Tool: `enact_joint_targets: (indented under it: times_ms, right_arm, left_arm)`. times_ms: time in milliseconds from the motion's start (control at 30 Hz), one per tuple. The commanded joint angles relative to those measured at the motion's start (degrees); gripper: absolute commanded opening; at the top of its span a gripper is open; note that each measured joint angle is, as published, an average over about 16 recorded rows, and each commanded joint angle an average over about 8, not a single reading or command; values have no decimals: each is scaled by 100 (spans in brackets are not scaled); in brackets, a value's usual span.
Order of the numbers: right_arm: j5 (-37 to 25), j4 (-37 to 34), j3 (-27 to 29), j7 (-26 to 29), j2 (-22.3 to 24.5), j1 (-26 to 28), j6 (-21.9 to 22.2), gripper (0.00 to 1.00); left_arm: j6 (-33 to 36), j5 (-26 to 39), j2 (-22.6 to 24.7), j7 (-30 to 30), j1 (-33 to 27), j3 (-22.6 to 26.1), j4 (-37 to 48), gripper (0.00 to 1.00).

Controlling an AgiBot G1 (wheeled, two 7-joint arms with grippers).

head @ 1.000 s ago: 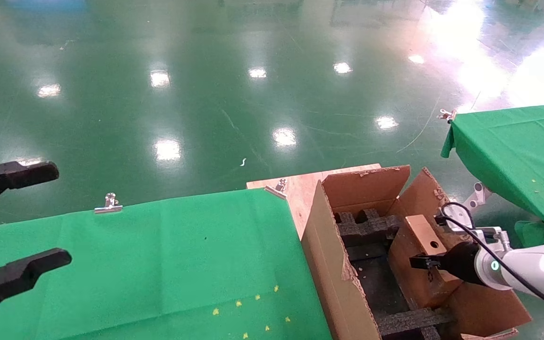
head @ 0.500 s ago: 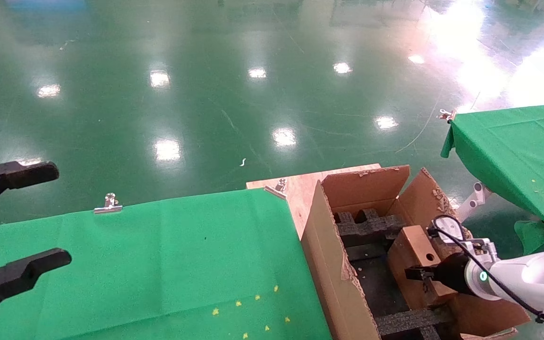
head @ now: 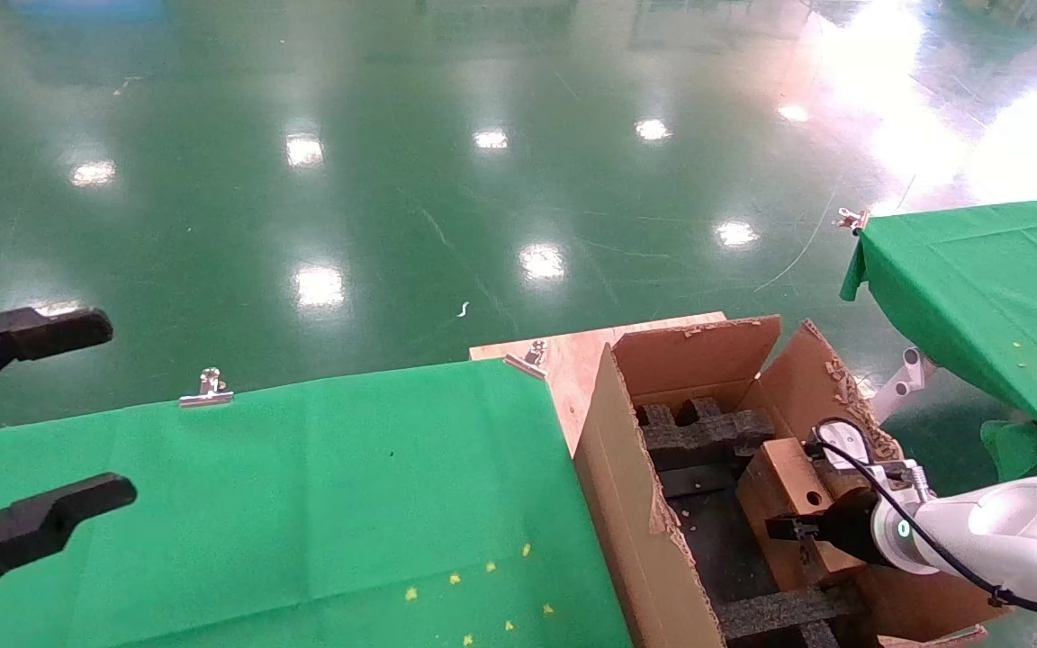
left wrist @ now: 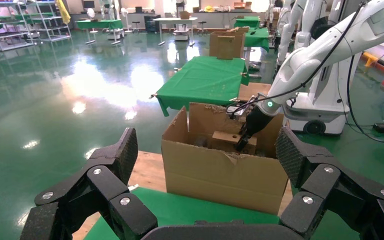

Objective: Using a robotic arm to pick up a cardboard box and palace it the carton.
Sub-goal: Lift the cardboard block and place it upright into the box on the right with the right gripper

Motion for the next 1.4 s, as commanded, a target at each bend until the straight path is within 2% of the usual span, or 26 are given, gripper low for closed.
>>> enact_joint_targets:
  times_ms: [33, 967, 1233, 1400]
  right_arm:
    - [27, -19, -7, -21, -17, 1, 0, 100]
    - [-10, 246, 105, -31, 188, 249, -87, 100]
    - [-40, 795, 355, -86, 421, 695, -69, 100]
    - [186, 1074, 578, -325, 489, 1153, -22, 100]
  left_arm:
    - [-1, 0, 0, 0, 0, 0, 0, 100]
    - [-1, 0, 0, 0, 0, 0, 0, 100]
    - [-1, 0, 0, 0, 0, 0, 0, 100]
    - [-1, 0, 0, 0, 0, 0, 0, 100]
